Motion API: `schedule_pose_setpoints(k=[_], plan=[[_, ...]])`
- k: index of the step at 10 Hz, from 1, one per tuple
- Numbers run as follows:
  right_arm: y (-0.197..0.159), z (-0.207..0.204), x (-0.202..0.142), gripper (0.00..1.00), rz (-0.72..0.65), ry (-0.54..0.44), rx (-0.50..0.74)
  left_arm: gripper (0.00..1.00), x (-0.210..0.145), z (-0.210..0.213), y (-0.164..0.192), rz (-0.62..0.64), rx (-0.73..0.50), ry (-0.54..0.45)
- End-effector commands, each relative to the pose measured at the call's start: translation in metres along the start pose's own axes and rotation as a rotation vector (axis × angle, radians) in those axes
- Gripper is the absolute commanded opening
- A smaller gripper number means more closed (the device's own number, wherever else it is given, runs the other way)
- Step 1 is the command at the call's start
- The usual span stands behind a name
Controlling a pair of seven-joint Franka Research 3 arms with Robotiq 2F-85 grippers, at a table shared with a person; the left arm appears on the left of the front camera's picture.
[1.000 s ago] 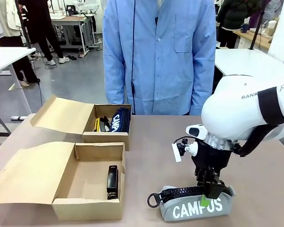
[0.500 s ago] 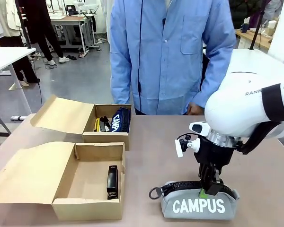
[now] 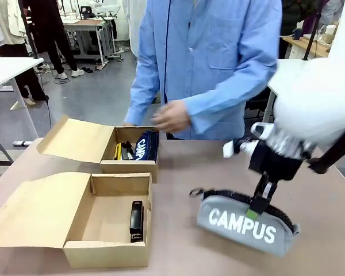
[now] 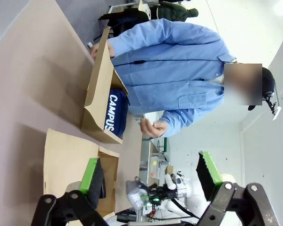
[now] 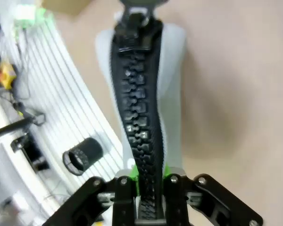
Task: Place items inside the box.
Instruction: Pick up a Pencil pouch or Stapler and place it inside the Mailer Box closest to the robot.
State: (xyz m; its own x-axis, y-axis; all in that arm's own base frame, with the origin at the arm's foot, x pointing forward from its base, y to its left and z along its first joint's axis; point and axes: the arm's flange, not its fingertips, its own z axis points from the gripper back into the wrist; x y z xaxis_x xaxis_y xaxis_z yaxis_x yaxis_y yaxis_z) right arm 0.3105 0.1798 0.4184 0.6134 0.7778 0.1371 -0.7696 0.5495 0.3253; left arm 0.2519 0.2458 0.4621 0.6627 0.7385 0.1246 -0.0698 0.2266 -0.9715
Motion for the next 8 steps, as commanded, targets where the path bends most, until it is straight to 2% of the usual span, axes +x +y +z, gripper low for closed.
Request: schedule_pose_setpoints(k=[1, 3, 4, 5, 7, 8], plan=[[0.035, 0.031, -0.050, 0.00, -0.332, -0.152, -0.045, 1.00, -0.002, -0.001, 0.000, -0.017, -0.026, -0.009], [0.039, 0.049, -0.084, 0.00, -0.543, -0.202, -0.058, 1.00, -0.002, -0.001, 0.000, -0.017, -0.026, -0.009], [0.038, 0.064, -0.105, 0.00, -0.630, -0.259, -0.021, 1.00, -0.002, -0.001, 0.000, -0.017, -0.026, -0.009], [0.025, 0.080, -0.035, 0.00, -0.432, -0.176, -0.040, 1.00, -0.002, -0.001, 0.000, -0.017, -0.026, -0.009], [0.025, 0.080, -0.035, 0.00, -0.432, -0.176, -0.040, 1.00, -0.002, -0.001, 0.000, -0.017, -0.026, -0.009], [0.031, 0.095, -0.050, 0.10, -0.518, -0.197, -0.042, 1.00, -0.002, -0.001, 0.000, -0.017, -0.026, -0.009]])
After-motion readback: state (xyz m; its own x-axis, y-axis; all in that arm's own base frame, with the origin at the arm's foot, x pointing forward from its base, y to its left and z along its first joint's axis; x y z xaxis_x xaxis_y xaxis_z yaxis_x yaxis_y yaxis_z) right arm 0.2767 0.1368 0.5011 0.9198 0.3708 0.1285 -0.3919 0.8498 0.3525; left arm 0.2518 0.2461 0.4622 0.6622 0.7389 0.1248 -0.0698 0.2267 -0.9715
